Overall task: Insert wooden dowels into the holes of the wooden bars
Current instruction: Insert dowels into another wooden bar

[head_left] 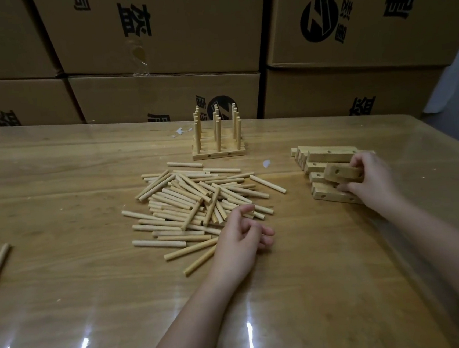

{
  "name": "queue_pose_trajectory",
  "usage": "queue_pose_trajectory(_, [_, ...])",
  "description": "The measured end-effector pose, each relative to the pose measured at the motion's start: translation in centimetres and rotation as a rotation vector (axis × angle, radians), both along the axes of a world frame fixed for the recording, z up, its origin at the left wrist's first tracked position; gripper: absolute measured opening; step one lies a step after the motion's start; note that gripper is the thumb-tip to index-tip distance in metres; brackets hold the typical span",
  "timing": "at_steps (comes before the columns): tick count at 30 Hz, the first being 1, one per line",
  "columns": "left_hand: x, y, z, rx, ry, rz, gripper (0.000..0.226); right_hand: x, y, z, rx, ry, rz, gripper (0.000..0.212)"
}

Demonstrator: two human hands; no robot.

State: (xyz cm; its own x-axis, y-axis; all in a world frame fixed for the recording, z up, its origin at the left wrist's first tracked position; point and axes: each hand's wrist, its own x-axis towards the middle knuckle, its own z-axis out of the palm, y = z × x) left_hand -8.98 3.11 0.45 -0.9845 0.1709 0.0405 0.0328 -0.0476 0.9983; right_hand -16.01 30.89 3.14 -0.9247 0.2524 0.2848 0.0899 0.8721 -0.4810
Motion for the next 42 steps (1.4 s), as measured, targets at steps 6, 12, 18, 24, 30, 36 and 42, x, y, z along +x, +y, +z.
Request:
queue_pose_trajectory(6, [0.1,0.0,0.1,0.000,0.000,0.003,0.031,0.8,-1.1,-0.7,0.078,-0.002,0.182,0.029])
queue_pose_trajectory(12, [0.0,-0.2,0.4,0.104,-0.038,0.009,0.020,3.4,-7.2,0.3,0.393,0.074,0.356,0.029])
queue_pose_trajectory(18, [0.2,-0.5,0.6,0.091,-0.044,-0.054,0.019,5.4,-13.4,-1.0,0.434,0.097,0.505,0.035])
queue_pose_trajectory(24, [0.4,-0.7,0.6,0.046,0.034,-0.067,0.021,5.9,-15.3,-1.2,0.167,0.218,0.528,0.024])
queue_pose_trajectory(30, [-0.3,-1.4,0.5,0.172,-0.128,-0.087,0.045,5.6,-15.7,-2.8,0.142,0.426,0.427,0.051])
queue_pose_trajectory(36, [-0.9,-2.0,0.2,0.429,-0.253,-0.096,0.033,4.7,-14.9,-3.3,-0.106,0.384,0.252,0.069])
queue_pose_trajectory(42, [-1.4,-2.3,0.0,0.662,-0.277,-0.048,0.031,3.7,-14.2,-4.0,-0.257,0.158,0.182,0.048])
